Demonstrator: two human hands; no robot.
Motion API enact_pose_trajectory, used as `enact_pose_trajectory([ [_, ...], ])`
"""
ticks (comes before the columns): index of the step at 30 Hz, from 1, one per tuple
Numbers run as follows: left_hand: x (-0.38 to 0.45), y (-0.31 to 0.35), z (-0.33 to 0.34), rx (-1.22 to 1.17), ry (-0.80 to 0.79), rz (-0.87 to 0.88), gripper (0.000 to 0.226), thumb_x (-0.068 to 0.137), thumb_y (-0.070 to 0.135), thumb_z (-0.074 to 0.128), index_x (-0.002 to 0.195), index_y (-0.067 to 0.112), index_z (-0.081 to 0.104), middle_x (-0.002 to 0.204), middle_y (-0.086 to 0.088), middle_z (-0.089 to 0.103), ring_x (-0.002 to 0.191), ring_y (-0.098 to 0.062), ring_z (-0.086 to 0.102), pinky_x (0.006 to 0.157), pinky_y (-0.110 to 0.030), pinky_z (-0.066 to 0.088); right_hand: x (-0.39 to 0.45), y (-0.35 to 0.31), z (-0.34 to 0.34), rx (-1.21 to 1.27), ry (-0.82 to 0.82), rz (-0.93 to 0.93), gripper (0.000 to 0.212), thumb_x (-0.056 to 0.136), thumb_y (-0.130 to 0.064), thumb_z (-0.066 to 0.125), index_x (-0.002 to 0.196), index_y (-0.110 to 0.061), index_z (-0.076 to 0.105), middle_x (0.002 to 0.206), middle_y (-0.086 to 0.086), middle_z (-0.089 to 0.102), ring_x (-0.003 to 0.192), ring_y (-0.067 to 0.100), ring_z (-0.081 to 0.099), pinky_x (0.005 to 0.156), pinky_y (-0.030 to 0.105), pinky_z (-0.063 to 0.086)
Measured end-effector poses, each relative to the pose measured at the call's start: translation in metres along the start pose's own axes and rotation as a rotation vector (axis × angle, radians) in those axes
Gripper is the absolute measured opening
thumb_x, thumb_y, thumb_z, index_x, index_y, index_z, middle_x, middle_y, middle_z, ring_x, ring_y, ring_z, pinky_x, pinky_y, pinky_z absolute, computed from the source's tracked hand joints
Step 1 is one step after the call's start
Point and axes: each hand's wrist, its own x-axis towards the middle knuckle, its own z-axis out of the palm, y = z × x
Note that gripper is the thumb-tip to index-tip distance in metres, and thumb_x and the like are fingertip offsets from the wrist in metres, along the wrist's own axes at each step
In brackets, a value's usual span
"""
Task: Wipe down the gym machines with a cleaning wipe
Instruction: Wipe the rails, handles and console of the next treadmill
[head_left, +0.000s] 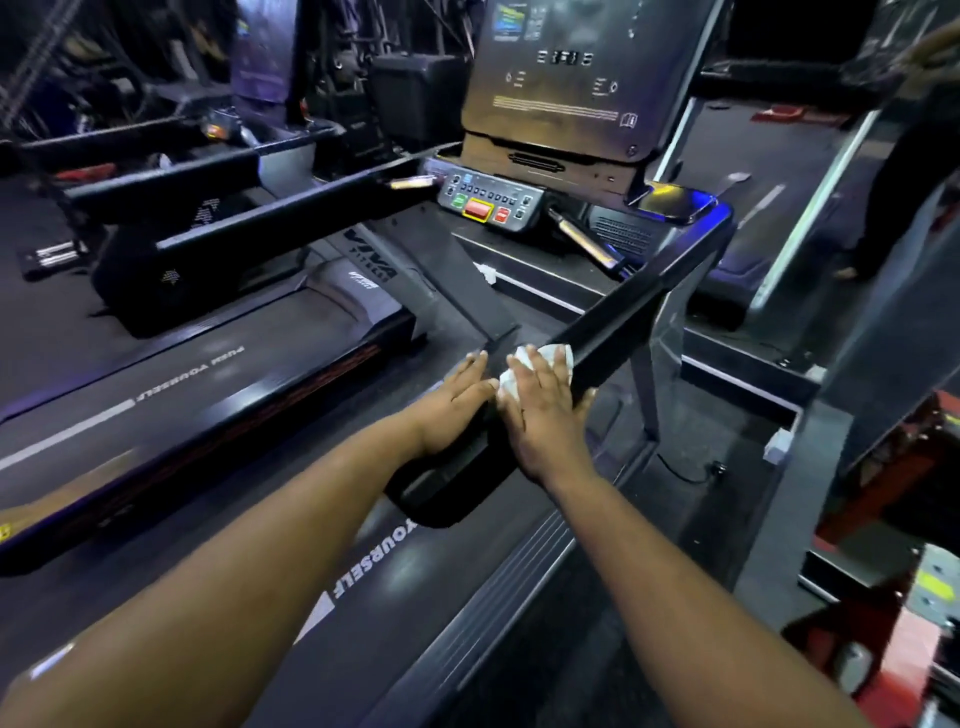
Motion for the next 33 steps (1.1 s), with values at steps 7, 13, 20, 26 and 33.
enact_pose_trajectory([
  [7,-0.091,-0.044,-0.015,-0.14,0.017,0.03,0.066,0.104,0.053,0.04,0.161,0.021,0.026,0.161,0.016,0.018,0.149,-0.001,0.018,0.122,-0.021,0.006,-0.078,-0.084,0.04,0.042,0.019,-0.004,0.073,0.095,-0.067,0.006,0.158,-0.035,0.026,0.168,-0.014,0.009,0.153,0.006,-0.018,0.118,0.066,-0.007],
  [13,-0.173,-0.06,-0.013,-0.315,0.064,0.14,0.045,0.113,0.027,0.03,0.152,0.01,0.043,0.151,0.002,0.044,0.136,-0.001,0.033,0.111,-0.014,0.021,-0.126,-0.133,0.063,-0.054,-0.024,-0.108,0.052,0.108,-0.046,0.03,0.158,-0.034,0.028,0.166,-0.021,0.015,0.154,0.005,-0.013,0.118,0.067,-0.012],
  [20,-0.26,-0.114,-0.042,-0.805,0.207,-0.059,0.027,0.107,0.025,0.05,0.108,0.006,0.07,0.094,-0.006,0.072,0.086,-0.015,0.067,0.089,-0.034,0.056,-0.166,-0.203,0.108,-0.061,-0.055,-0.22,0.061,0.103,-0.054,0.024,0.16,-0.032,0.022,0.165,-0.018,0.023,0.151,-0.003,-0.006,0.115,0.069,-0.014],
  [26,-0.334,-0.184,-0.092,-0.884,0.543,-0.161,0.011,0.101,0.008,0.059,0.095,0.009,0.068,0.08,-0.007,0.068,0.069,-0.018,0.061,0.068,-0.031,0.054,-0.173,-0.284,0.153,0.349,-0.307,-0.253,0.087,0.09,-0.062,0.061,0.16,-0.023,0.026,0.156,-0.017,0.035,0.145,0.002,0.03,0.121,0.034,0.017],
  [33,-0.442,-0.265,-0.136,-0.859,0.857,-0.296,0.008,0.099,0.009,0.062,0.096,0.012,0.069,0.087,-0.003,0.073,0.074,-0.012,0.067,0.065,-0.025,0.054,-0.183,-0.397,0.233,0.802,-0.766,-0.11,0.023,0.102,-0.025,0.059,0.102,-0.006,0.073,0.088,-0.002,0.073,0.076,0.005,0.062,0.07,0.024,0.048],
])
